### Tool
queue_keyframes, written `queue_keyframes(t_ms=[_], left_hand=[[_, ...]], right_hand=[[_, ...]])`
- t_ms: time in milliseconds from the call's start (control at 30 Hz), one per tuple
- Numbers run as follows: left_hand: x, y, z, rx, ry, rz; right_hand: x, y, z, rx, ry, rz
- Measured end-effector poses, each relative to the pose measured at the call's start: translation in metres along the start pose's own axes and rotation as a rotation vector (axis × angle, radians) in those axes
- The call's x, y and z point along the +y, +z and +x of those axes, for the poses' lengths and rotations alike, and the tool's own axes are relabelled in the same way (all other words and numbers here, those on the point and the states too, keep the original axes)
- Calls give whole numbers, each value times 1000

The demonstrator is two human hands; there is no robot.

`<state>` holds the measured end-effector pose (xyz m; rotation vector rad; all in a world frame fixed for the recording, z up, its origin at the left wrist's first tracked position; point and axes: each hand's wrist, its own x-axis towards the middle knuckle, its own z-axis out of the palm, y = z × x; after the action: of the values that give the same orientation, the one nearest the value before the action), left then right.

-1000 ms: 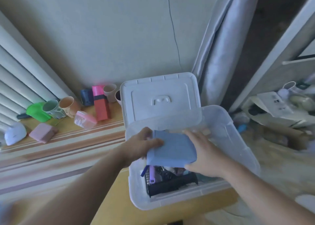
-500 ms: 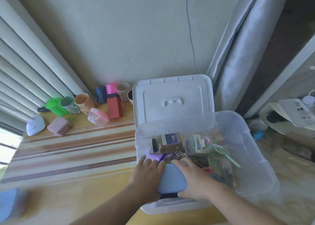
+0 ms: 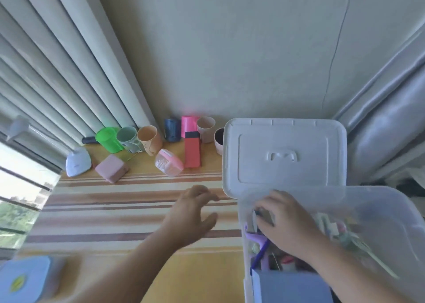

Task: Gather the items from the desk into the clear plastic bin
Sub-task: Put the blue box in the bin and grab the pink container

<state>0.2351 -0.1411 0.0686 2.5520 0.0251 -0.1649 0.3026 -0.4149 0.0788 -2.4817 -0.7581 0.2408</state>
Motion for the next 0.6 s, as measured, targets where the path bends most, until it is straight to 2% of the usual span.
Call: queue_keyframes(t_ms=[100, 167, 233, 300, 367, 433, 533, 600], left_hand=[[-79, -29, 32, 19, -207, 101], [-122, -46, 61, -8, -379, 107], [-158, -54, 92, -51, -465, 122], [-188, -53, 121, -128, -413, 254], [-214, -45, 144, -203, -301, 405], [-231, -37, 160, -211, -163, 487], [-244, -35, 166, -108, -18, 444], [-246, -36, 158, -63, -51, 325]], right_hand=[[-42, 33, 64, 8, -47, 22], [-68, 61, 107, -91, -25, 26], [-89, 89, 144, -239, 54, 10], [-100, 118, 172, -352, 136, -12], [-103, 145, 187, -396, 186, -37], [-99, 169, 192, -408, 212, -56], [-92, 191, 191, -395, 227, -68], [-91, 200, 189, -348, 237, -64]])
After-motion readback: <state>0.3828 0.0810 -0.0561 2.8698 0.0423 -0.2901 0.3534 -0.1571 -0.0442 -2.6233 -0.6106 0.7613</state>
